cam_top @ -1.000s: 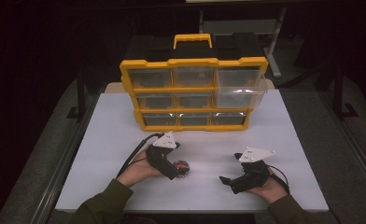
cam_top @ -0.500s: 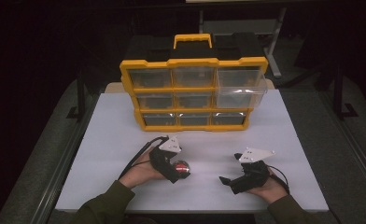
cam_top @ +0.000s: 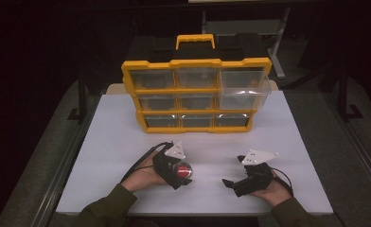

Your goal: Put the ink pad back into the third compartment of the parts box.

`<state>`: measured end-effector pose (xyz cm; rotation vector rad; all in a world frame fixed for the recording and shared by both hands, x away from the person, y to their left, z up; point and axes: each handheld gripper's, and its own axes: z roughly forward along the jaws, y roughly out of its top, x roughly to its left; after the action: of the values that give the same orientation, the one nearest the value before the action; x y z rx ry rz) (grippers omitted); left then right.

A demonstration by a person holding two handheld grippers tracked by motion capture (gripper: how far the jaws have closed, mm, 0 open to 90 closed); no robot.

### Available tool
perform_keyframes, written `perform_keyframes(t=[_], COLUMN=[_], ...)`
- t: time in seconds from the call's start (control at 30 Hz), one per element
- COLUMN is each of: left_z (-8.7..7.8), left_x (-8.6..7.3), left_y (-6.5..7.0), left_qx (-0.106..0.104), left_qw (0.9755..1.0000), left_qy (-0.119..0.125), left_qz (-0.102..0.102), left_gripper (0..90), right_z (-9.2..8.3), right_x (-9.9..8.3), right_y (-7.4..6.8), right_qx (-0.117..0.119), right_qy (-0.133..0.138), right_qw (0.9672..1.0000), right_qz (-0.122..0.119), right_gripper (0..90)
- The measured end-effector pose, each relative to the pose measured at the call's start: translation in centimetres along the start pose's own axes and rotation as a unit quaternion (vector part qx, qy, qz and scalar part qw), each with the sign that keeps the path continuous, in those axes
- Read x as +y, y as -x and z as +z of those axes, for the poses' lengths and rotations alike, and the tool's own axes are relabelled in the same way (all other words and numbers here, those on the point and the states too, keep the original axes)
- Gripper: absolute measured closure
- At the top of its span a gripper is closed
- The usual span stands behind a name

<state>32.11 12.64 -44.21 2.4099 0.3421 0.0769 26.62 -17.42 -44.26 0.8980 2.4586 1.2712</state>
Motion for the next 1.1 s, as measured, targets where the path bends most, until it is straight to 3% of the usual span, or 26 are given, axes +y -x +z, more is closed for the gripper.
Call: perform_keyframes(t=[0.57,1.1], left_z=[0.41,0.12], left_x=[-0.27,-0.44], left_y=[0.13,0.08], left_qx=[0.002,0.002], left_qw=[0.9996,0.9998], left_qy=[-0.025,-0.02], left_qz=[0.01,0.001], left_gripper=[0.1,14.7], right_z=[-0.03,-0.05], right_x=[-0.01,-0.01], right_y=[0.02,0.06], right_qx=[0.0,0.0], right_qy=[0.001,0.001], right_qw=[1.0,1.0], right_qz=[0.002,0.004], right_gripper=[0.0,0.0])
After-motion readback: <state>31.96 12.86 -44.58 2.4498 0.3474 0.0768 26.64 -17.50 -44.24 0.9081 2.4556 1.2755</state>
